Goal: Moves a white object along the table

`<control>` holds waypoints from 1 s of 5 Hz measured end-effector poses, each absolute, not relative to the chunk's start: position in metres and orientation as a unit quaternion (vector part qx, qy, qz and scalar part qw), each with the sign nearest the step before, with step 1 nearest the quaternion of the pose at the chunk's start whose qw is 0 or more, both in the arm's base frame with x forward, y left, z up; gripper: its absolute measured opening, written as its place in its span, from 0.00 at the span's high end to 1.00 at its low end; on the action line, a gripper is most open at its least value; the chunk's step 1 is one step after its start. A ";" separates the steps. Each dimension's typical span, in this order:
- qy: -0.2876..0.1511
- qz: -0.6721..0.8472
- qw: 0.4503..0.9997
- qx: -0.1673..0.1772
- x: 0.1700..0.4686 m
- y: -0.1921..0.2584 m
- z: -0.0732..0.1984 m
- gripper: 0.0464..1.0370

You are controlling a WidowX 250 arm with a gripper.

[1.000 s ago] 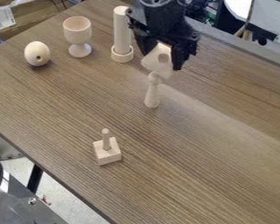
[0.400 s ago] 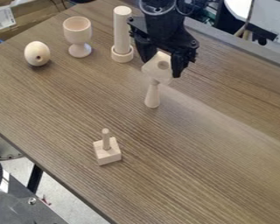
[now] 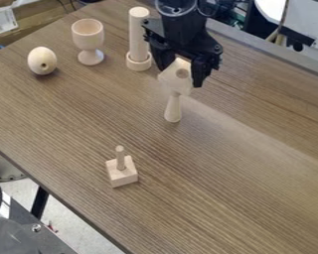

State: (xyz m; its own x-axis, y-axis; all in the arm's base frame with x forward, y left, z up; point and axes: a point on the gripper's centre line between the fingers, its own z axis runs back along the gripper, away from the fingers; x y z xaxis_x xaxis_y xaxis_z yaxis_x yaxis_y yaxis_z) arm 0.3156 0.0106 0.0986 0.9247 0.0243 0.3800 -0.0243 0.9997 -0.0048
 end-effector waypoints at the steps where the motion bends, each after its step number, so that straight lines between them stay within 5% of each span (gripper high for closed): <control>1: -0.193 0.013 0.981 0.001 0.316 0.012 0.098 0.24; 5: -0.176 0.015 0.984 0.001 0.315 0.014 0.087 0.24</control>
State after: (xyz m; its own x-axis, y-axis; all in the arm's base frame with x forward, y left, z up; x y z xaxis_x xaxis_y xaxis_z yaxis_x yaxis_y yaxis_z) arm 0.3149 0.0142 0.0875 0.9373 0.0298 0.3472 -0.0303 0.9995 -0.0039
